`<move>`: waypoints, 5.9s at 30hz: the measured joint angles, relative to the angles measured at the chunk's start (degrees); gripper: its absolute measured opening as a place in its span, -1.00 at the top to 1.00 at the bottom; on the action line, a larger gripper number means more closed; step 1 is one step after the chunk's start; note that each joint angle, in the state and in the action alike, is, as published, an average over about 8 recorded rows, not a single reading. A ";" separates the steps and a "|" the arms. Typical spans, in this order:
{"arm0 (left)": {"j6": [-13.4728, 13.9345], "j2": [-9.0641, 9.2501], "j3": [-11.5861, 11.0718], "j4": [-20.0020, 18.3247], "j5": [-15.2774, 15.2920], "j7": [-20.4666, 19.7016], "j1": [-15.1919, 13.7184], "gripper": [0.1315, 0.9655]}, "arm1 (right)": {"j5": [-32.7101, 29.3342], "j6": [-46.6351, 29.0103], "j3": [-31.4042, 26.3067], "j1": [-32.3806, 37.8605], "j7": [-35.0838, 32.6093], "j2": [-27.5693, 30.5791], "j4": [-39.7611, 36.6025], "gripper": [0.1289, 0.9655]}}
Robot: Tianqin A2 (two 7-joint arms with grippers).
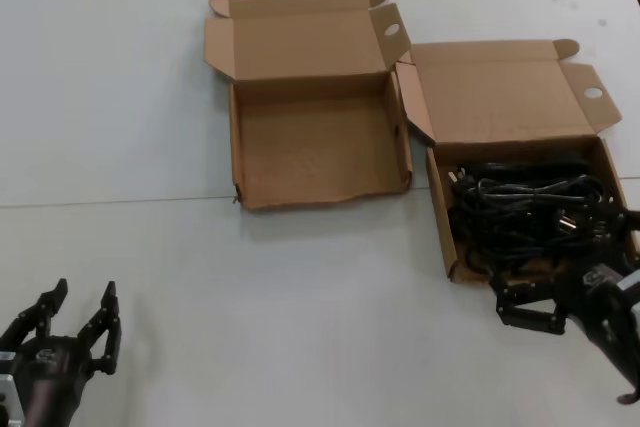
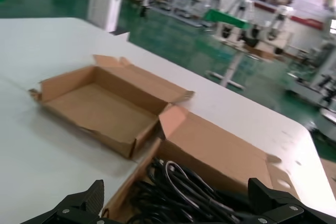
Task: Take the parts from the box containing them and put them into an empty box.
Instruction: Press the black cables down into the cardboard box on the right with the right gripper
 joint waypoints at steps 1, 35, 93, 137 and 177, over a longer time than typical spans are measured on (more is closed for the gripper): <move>0.00 0.00 0.00 0.00 0.00 0.00 0.00 0.09 | 1.53 0.94 -2.75 1.74 0.00 2.37 0.87 -1.00; 0.00 0.00 0.00 0.00 0.01 -0.02 0.00 0.94 | -1.10 -3.21 -38.08 34.01 0.00 18.41 3.73 -1.00; 0.00 0.00 0.00 0.00 0.01 -0.02 0.00 0.94 | -93.68 -73.80 38.67 15.32 0.00 -34.17 -4.49 -0.97; 0.00 0.00 0.00 0.00 0.01 -0.02 0.00 0.94 | -77.57 -66.40 35.15 22.98 0.00 -30.92 -19.97 0.65; 0.00 0.00 0.00 0.00 0.01 -0.02 0.00 0.94 | -80.43 -78.97 42.49 21.07 0.00 -34.28 -11.45 0.68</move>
